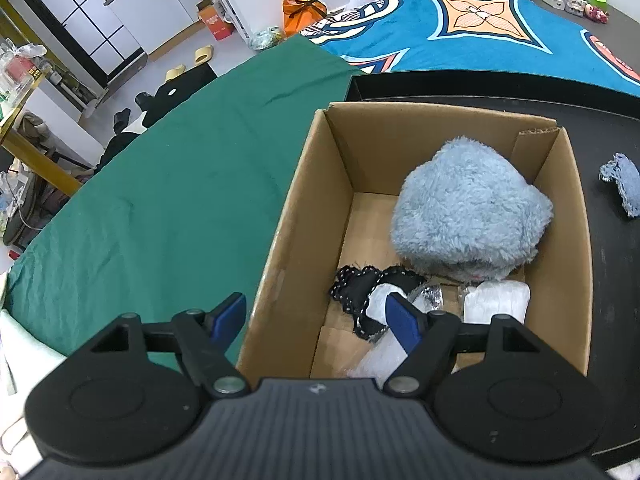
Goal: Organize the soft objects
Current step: 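Lift the blue tissue pack off the tray with the right gripper, then carry the blue tissue pack over the cardboard box with the right gripper, then open the right gripper to drop the tissue pack into the box, then move the right tool to the blue denim scrap and grasp it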
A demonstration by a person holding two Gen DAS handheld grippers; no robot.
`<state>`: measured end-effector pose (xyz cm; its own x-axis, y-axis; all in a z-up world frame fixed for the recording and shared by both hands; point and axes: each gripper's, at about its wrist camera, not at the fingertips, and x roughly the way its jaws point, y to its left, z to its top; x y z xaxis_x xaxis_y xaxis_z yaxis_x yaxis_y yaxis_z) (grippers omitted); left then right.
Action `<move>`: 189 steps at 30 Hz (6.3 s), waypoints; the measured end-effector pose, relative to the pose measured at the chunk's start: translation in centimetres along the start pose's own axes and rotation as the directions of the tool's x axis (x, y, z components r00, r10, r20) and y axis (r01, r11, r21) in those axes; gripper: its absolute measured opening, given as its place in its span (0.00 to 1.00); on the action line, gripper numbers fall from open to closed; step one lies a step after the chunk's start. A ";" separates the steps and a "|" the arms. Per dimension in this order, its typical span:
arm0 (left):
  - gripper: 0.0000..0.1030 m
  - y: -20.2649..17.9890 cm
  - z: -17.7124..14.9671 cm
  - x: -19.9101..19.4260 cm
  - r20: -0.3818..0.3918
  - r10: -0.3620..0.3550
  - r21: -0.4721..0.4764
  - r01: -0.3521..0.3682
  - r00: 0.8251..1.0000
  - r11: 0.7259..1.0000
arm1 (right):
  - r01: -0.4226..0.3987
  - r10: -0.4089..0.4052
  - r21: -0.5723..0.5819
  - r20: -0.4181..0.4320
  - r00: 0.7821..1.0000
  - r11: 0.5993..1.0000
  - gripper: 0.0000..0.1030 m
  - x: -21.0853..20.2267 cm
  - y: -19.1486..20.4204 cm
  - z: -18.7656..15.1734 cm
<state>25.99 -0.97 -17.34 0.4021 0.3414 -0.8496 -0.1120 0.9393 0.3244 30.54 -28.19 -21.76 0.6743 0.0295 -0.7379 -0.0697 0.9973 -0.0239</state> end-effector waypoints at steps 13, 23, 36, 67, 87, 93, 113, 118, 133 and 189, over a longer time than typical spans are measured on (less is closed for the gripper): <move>0.73 0.7 -0.2 -0.8 0.023 -0.006 -0.014 0.006 1.000 1.000 | 0.063 -0.063 -0.014 -0.005 0.998 0.998 0.62 0.7 0.1 -0.3; 0.73 0.2 0.3 0.2 0.008 -0.004 0.000 0.004 1.000 1.000 | 0.076 -0.076 -0.027 -0.012 0.997 0.997 0.72 1.8 0.2 -0.4; 0.73 0.7 0.4 0.8 -0.001 0.007 -0.005 -0.007 1.000 1.000 | 0.007 -0.008 -0.029 -0.040 0.999 1.000 0.69 1.5 0.6 -0.1; 0.73 1.6 -0.9 -0.5 0.030 -0.036 -0.023 0.036 0.999 0.999 | -0.044 0.044 0.018 -0.017 0.999 0.999 0.69 -2.1 0.6 0.5; 0.70 5.0 -2.8 -2.4 0.088 -0.139 -0.091 0.147 0.986 0.985 | -0.231 0.233 -0.080 0.022 0.972 0.970 0.69 -8.9 8.5 1.7; 0.68 6.0 -3.3 -2.5 0.109 -0.175 -0.115 0.187 0.979 0.976 | -0.241 0.246 -0.096 0.038 0.969 0.966 0.69 -10.7 10.3 2.1; 0.29 8.9 -5.4 -0.6 0.113 -0.308 -0.201 0.326 0.945 0.924 | -0.294 0.299 -0.211 -0.009 0.954 0.932 0.70 -12.9 18.7 1.5; 0.14 9.4 -5.6 0.1 0.110 -0.347 -0.226 0.363 0.931 0.904 | -0.310 0.312 -0.211 -0.026 0.950 0.927 0.70 -12.8 20.4 1.4; 0.14 10.6 -6.2 0.5 0.133 -0.397 -0.249 0.419 0.908 0.873 | -0.361 0.349 -0.095 -0.129 0.928 0.928 0.74 -12.4 20.4 0.4; 0.70 1.8 -0.3 0.0 0.050 -0.127 -0.084 0.131 0.991 0.988 | -0.209 0.207 -0.028 -0.059 0.977 0.978 0.69 -2.4 6.0 0.8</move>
<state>25.52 0.74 -16.85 0.4578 0.2169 -0.8622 -0.1343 0.9755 0.1741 29.07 -22.24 -19.55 0.6007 0.2313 -0.7653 -0.2296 0.9668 0.1120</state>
